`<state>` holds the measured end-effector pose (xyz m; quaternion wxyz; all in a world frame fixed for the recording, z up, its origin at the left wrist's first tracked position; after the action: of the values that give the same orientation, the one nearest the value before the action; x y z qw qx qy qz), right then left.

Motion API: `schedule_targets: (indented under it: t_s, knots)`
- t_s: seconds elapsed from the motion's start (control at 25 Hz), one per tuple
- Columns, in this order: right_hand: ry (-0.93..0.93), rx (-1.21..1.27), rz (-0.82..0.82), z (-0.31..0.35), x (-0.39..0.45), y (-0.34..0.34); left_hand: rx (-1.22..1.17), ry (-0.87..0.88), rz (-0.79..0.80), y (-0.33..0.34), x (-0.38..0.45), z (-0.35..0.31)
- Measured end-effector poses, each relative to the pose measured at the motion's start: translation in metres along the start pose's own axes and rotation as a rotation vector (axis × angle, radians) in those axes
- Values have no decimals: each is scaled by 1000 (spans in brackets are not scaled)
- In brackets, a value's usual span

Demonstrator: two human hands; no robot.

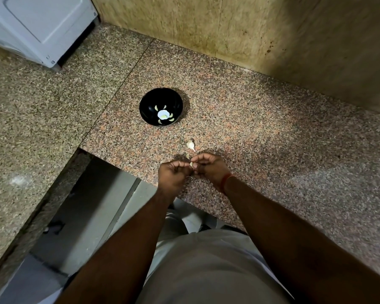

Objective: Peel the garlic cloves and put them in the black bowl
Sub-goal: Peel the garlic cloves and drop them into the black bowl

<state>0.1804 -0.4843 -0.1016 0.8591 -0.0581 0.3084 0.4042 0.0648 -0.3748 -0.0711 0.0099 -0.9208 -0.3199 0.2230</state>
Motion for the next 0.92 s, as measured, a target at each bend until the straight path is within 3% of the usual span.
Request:
schedule_targets:
  t_s: [0.92]
  knots:
    - [-72, -177, -32, 7, 0, 5, 90, -133, -50, 1, 7, 8]
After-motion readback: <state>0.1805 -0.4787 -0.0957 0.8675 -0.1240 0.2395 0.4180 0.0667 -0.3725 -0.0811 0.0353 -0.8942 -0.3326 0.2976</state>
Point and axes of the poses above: each hand's wrist, its own x-axis towards the middle knuckle, its own y-axis out of the palm, z = x × y, the point moved 6 cm from there along x, towards the middle knuckle, and after that the axes turned 3 degrees about z, right-handed, at the moved point
